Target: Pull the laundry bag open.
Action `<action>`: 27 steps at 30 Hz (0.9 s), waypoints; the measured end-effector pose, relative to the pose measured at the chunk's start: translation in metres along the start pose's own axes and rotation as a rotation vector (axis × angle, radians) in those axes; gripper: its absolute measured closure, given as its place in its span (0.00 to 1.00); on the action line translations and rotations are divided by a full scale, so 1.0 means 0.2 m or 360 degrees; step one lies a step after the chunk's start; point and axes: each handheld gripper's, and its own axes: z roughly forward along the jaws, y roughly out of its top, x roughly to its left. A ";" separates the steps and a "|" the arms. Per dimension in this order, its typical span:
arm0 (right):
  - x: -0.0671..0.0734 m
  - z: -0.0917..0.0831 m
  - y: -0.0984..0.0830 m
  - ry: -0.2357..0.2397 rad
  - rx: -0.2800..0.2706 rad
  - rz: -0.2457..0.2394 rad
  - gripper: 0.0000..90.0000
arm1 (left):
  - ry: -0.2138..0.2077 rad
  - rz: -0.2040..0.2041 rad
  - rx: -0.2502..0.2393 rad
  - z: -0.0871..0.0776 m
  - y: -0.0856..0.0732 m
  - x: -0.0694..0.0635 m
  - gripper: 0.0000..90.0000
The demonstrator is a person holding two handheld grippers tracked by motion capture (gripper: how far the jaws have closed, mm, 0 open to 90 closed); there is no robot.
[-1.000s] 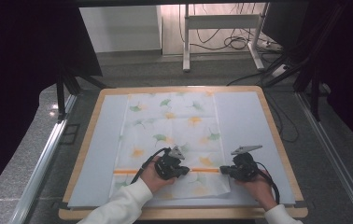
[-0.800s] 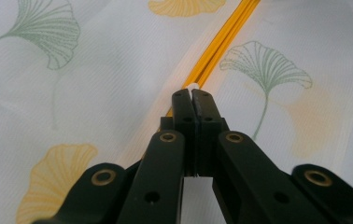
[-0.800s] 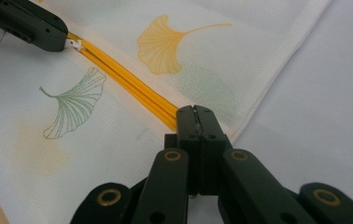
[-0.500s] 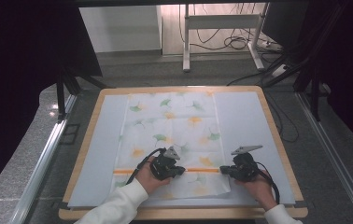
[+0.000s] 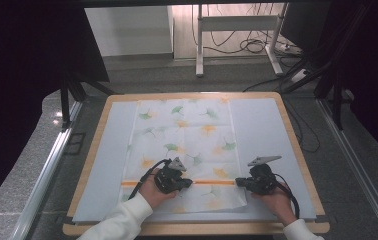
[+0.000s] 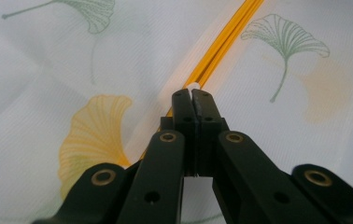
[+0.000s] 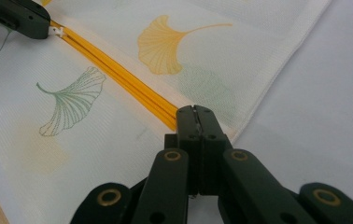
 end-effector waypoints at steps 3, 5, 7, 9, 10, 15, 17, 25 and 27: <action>0.00 0.00 0.00 0.0001 0.0000 0.0003 1.00 | 0.0010 0.0004 0.0002 -0.01 -0.01 0.00 1.00; 0.00 0.00 0.00 0.0001 0.0000 0.0002 1.00 | 0.0012 -0.0002 0.0005 -0.02 -0.01 0.01 1.00; 0.00 0.00 0.00 0.0001 -0.0002 0.0004 1.00 | 0.0014 -0.0006 0.0003 -0.02 -0.02 0.01 1.00; 0.00 0.00 0.00 0.0001 -0.0002 0.0005 1.00 | 0.0016 -0.0009 0.0009 -0.03 -0.03 0.02 1.00; 0.00 0.00 0.00 0.0001 -0.0002 0.0004 1.00 | 0.0020 -0.0005 0.0006 -0.04 -0.04 0.02 1.00; 0.00 0.00 0.00 -0.0001 -0.0003 0.0001 1.00 | 0.0023 -0.0019 0.0007 -0.05 -0.05 0.03 1.00; 0.00 0.00 0.00 -0.0002 -0.0005 0.0001 1.00 | 0.0024 -0.0014 0.0012 -0.06 -0.06 0.04 1.00; 0.00 0.00 0.00 0.0003 -0.0003 0.0001 1.00 | 0.0022 -0.0030 0.0000 -0.09 -0.10 0.07 1.00; 0.00 0.00 0.00 0.0003 -0.0003 0.0002 1.00 | 0.0022 -0.0036 0.0001 -0.10 -0.11 0.07 1.00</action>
